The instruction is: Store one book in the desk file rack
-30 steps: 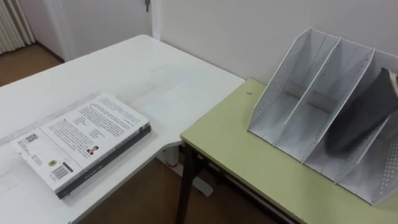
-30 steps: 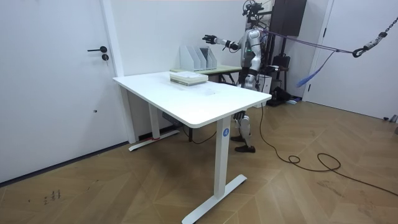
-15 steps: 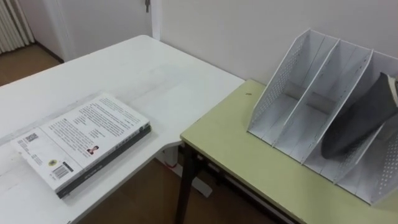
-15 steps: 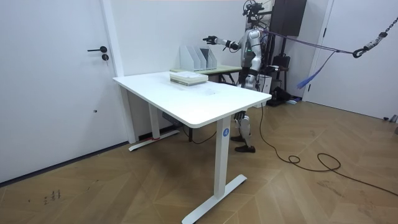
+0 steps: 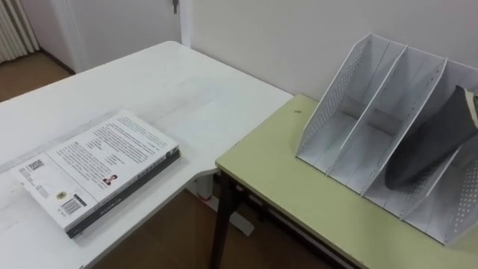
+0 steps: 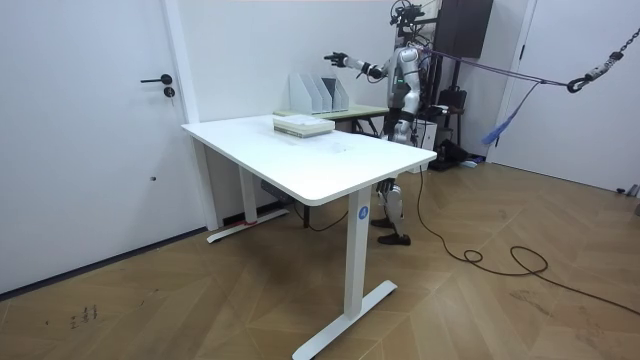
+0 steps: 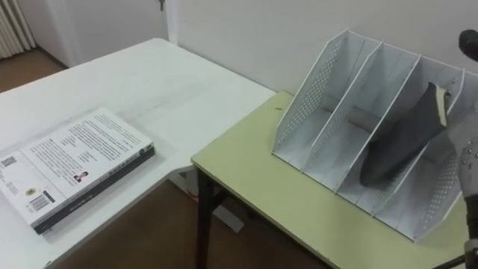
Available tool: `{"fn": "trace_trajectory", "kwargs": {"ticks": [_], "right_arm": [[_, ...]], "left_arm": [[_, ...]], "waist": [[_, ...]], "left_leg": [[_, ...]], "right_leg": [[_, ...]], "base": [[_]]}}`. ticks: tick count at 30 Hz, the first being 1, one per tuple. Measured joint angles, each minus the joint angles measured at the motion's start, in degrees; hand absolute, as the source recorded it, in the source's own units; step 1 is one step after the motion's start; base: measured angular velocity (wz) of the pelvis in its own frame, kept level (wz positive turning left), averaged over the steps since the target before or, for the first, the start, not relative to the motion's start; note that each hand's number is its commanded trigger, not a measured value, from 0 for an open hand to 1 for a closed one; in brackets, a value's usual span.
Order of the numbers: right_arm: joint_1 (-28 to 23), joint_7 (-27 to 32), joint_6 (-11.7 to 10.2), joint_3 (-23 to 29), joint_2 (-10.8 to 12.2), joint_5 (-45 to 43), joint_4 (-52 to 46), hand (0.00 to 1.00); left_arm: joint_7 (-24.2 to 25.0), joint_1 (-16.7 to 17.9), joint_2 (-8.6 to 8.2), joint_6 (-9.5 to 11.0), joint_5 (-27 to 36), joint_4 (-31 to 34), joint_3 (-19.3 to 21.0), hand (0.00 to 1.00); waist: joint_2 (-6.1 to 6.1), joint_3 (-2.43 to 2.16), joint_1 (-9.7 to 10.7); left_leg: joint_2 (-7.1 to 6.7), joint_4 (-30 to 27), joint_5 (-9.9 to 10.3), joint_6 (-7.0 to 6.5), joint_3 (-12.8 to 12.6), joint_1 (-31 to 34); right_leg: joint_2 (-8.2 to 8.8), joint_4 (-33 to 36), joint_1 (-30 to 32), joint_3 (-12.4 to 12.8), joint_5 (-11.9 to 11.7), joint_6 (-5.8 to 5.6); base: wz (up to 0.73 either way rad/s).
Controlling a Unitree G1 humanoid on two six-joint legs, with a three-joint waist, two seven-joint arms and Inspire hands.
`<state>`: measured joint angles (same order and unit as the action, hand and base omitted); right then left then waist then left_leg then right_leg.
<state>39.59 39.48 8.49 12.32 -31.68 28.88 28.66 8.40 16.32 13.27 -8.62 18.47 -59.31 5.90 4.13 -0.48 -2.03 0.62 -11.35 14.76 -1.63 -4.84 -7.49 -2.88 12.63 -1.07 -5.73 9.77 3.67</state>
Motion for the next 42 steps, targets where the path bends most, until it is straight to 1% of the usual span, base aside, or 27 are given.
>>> {"fn": "trace_trajectory", "kwargs": {"ticks": [3, 7, 9, 11, 12, 13, 14, 15, 17, 18, 19, 20, 21, 22, 23, 24, 25, 27, 28, 29, 31, 32, 34, 36, 39, 41, 42], "right_arm": [[-0.36, -3.8, 0.15, -1.86, 0.02, -0.16, -4.36, 0.0], [-2.26, -12.89, 0.35, -5.73, 0.01, 0.37, -14.87, 0.0], [-4.96, -18.2, 0.31, -7.62, 0.03, 0.51, -19.7, 0.0], [-8.3, -26.86, 0.37, -11.39, 0.05, 0.88, -23.36, 0.0], [-9.37, -29.18, 0.38, -12.18, 0.05, 1.05, -23.92, 0.0], [-11.37, -33.55, 0.58, -13.93, 0.05, 2.05, -24.67, 0.0], [-12.68, -38.14, 1.89, -15.77, 0.05, 3.53, -25.74, 0.0], [-13.03, -40.49, 2.47, -16.55, 0.05, 4.3, -26.15, 0.0], [-13.34, -49.54, 3.87, -18.96, 0.08, 6.22, -27.57, 0.0], [-13.34, -51.71, 3.92, -19.26, 0.08, 6.19, -27.96, 0.0], [-13.43, -55.78, 3.91, -20.11, 0.08, 6.34, -28.94, 0.0], [-14.09, -59.86, 3.61, -21.02, 0.11, 6.54, -29.82, 0.0], [-14.6, -61.87, 3.15, -21.78, 0.28, 6.54, -29.84, 0.0], [-16.38, -65.55, 2.81, -23.42, 0.76, 6.27, -29.79, 0.0], [-18.42, -68.83, 2.9, -25.34, 0.9, 5.88, -29.4, 0.0], [-20.7, -72.32, 3.01, -27.09, 0.92, 5.21, -28.22, 0.0], [-21.9, -74.06, 3.18, -27.93, 0.95, 4.22, -27.38, 0.0], [-24.2, -78.66, 4.68, -30.74, 0.97, -0.26, -24.48, 0.0], [-25.55, -81.27, 5.84, -31.91, 0.96, -2.91, -23.01, 0.0], [-27.03, -83.6, 6.2, -33.02, 1.0, -4.83, -21.21, 0.0], [-29.31, -85.65, 6.64, -35.15, 1.22, -7.21, -18.77, 0.0], [-30.59, -87.39, 6.62, -36.8, 2.33, -9.36, -16.02, 0.0], [-32.98, -89.28, 6.64, -38.14, 4.3, -14.48, -12.49, 0.0], [-35.06, -91.08, 6.57, -38.21, 5.1, -19.1, -10.06, 0.0], [-37.26, -91.24, 6.41, -37.85, 6.86, -22.92, -1.1, 0.0], [-39.26, -89.83, 6.19, -35.93, 8.94, -26.11, 5.74, 0.0], [-39.65, -89.38, 5.72, -35.2, 9.78, -26.88, 8.09, 0.0]], "left_arm": [[0.07, -0.58, 0.35, 0.05, -0.02, -0.77, -0.43, 0.0], [0.12, -0.81, 0.51, 0.31, 1.01, -1.82, -0.55, 0.0], [0.12, -1.28, 0.65, 0.4, 1.01, -2.61, -0.59, 0.0], [0.12, -1.46, 0.77, 0.38, 1.01, -2.67, -0.67, 0.0], [0.13, -1.55, 0.84, 0.4, 1.12, -2.66, -0.75, 0.0], [0.21, -1.74, 1.08, 0.43, 1.31, -2.61, -1.51, 0.0], [0.68, -2.42, 1.21, 0.43, 1.87, -2.61, -1.85, 0.0], [0.99, -2.61, 1.28, 0.43, 2.14, -2.62, -1.95, 0.0], [2.19, -3.34, 1.45, 0.43, 2.13, -2.64, -2.21, 0.0], [2.72, -3.39, 1.5, 0.44, 2.12, -2.72, -2.21, 0.0], [3.95, -3.77, 1.74, 0.43, 2.12, -2.98, -2.4, 0.0], [5.17, -4.38, 2.11, 0.45, 2.12, -3.73, -2.8, 0.0], [5.6, -4.62, 2.32, 0.44, 2.15, -4.24, -2.88, 0.0], [6.18, -5.05, 3.08, 0.45, 2.28, -5.16, -3.57, 0.0], [6.29, -5.66, 3.68, 0.39, 2.32, -5.88, -4.63, 0.0], [6.32, -6.27, 3.83, 0.15, 2.33, -6.09, -4.9, 0.0], [6.38, -6.7, 3.81, 0.1, 2.45, -6.05, -5.07, 0.0], [7.13, -7.28, 3.67, -0.2, 3.23, -6.09, -5.85, 0.0], [7.28, -7.85, 3.71, -0.26, 3.49, -6.16, -6.79, 0.0], [7.31, -8.22, 3.68, -0.46, 4.07, -6.17, -7.54, 0.0], [7.21, -9.27, 3.79, -1.03, 4.58, -6.38, -9.28, 0.0], [7.08, -9.99, 3.88, -1.06, 4.63, -6.99, -10.45, 0.0], [7.05, -10.65, 3.82, -0.99, 4.65, -7.61, -11.13, 0.0], [7.07, -10.71, 3.46, -0.88, 4.75, -7.56, -11.47, 0.0], [7.09, -10.18, 2.95, -0.73, 8.39, -7.61, -11.83, 0.0], [6.93, -9.88, 2.67, -0.52, 8.99, -7.58, -11.62, 0.0], [6.9, -9.84, 2.65, -0.5, 8.99, -7.65, -11.56, 0.0]], "waist": [[-0.07, -0.02, -0.06], [-0.13, -0.02, -0.06], [-0.11, -0.03, -0.1], [-0.03, 0.02, -0.08], [0.0, 0.03, -0.13], [0.1, 0.05, -0.62], [0.16, 0.08, -1.18], [0.21, 0.11, -1.22], [0.3, 0.18, -1.85], [0.31, 0.19, -2.1], [0.28, 0.21, -2.71], [0.52, 0.21, -3.19], [0.72, 0.21, -3.25], [0.98, 0.08, -3.61], [1.53, 0.17, -4.58], [1.72, 0.4, -5.43], [1.71, 0.42, -5.9], [1.32, 0.67, -6.45], [0.91, 1.0, -6.46], [0.38, 1.27, -7.04], [0.15, 1.32, -7.86], [-0.3, 1.31, -7.95], [-0.4, 0.46, -8.08], [-1.03, 0.47, -8.19], [-1.79, 0.43, -7.64], [-2.01, 0.53, -7.5], [-2.36, 0.71, -7.49]], "left_leg": [[0.06, 0.0, 0.0, 0.0, -0.08, 0.03], [0.69, 0.07, 0.01, 0.01, -0.65, -0.24], [0.74, 0.13, 0.0, 0.03, -0.69, -0.36], [0.8, 0.21, -0.02, 0.07, -1.25, -0.46], [0.8, 0.2, -0.02, 0.07, -1.24, -0.42], [0.77, 0.2, -0.01, 0.08, -1.3, -0.4], [0.73, 0.17, -0.01, 0.08, -1.37, -0.25], [0.73, 0.17, -0.01, 0.07, -1.44, -0.16], [0.79, 0.13, -0.01, 0.08, -1.82, 0.21], [0.81, 0.12, -0.01, 0.08, -1.83, 0.25], [0.82, 0.14, -0.01, 0.08, -1.81, 0.26], [0.85, 0.2, -0.02, 0.08, -1.8, 0.02], [0.88, 0.21, -0.02, 0.08, -1.7, -0.2], [0.92, 0.19, -0.02, 0.09, -1.41, -0.29], [1.0, 0.13, -0.02, 0.09, -1.25, -0.5], [1.05, 0.1, 0.0, 0.11, -1.24, -0.69], [1.04, 0.11, 0.0, 0.11, -1.23, -0.66], [0.93, 0.12, 0.02, 0.08, -1.25, -0.12], [0.88, 0.15, 0.04, 0.04, -1.25, 0.59], [0.82, 0.3, 0.04, -0.06, -1.33, 1.18], [0.78, 0.63, -0.02, -0.16, -1.57, 1.33], [0.83, 0.69, -0.04, -0.16, -1.58, 1.36], [0.96, 0.56, -0.05, -0.13, -1.53, 1.44], [0.96, 0.45, -0.06, -0.12, -1.47, 1.28], [0.8, 0.38, -0.06, -0.13, -1.2, 0.9], [0.7, 0.32, -0.06, -0.14, -1.14, 0.94], [0.68, 0.3, -0.06, -0.15, -1.14, 0.97]], "right_leg": [[0.11, -0.02, 0.08, 0.12, -0.01, 0.02], [-0.19, -0.05, -0.02, 0.77, -0.19, 0.27], [-0.23, -0.02, -0.13, 0.96, -0.24, 0.32], [-0.24, 0.0, -0.11, 0.98, -0.27, 0.34], [-0.22, -0.03, -0.1, 0.92, -0.28, 0.33], [-0.18, -0.04, 0.0, 0.94, -0.28, 0.33], [-0.13, -0.01, 0.2, 1.1, -0.27, 0.32], [-0.12, 0.04, 0.34, 1.19, -0.26, 0.31], [-0.21, 0.1, 0.87, 1.63, -0.42, 0.3], [-0.21, 0.03, 0.85, 1.64, -0.46, 0.29], [-0.23, -0.11, 0.73, 1.61, -0.48, 0.27], [-0.24, -0.17, 0.36, 1.46, -0.5, 0.29], [-0.25, -0.26, -0.06, 1.18, -0.51, 0.29], [-0.26, -0.51, -0.38, 0.95, -0.51, 0.31], [-0.32, -0.82, -0.83, 0.89, -0.58, 0.38], [-0.36, -1.02, -1.15, 0.88, -0.77, 0.31], [-0.35, -1.03, -1.15, 0.87, -0.87, 0.23], [-0.16, -1.02, -1.0, 0.66, -1.08, 0.0], [-0.05, -1.02, -0.71, 0.4, -1.38, -0.15], [0.02, -0.87, -0.02, 0.23, -1.57, -0.22], [0.09, -0.86, 0.19, 0.17, -1.62, -0.18], [0.06, -0.87, 0.27, 0.02, -1.63, -0.16], [0.04, -0.88, 0.41, -0.74, -1.63, -0.14], [0.06, -1.0, 0.21, -0.89, -1.64, -0.13], [0.23, -1.08, -0.32, -1.15, -1.63, -0.14], [0.36, -1.12, -0.41, -1.37, -1.6, -0.18], [0.38, -1.15, -0.42, -1.4, -1.59, -0.18]], "base": [[-0.02], [-0.09], [-0.02], [-0.02], [0.0], [0.0], [-0.04], [-0.06], [-0.07], [0.0], [0.0], [0.06], [0.15], [0.15], [0.13], [0.04], [0.04], [0.06], [0.04], [0.0], [-0.06], [0.0], [0.0], [0.0], [0.04], [0.04], [0.0]]}}
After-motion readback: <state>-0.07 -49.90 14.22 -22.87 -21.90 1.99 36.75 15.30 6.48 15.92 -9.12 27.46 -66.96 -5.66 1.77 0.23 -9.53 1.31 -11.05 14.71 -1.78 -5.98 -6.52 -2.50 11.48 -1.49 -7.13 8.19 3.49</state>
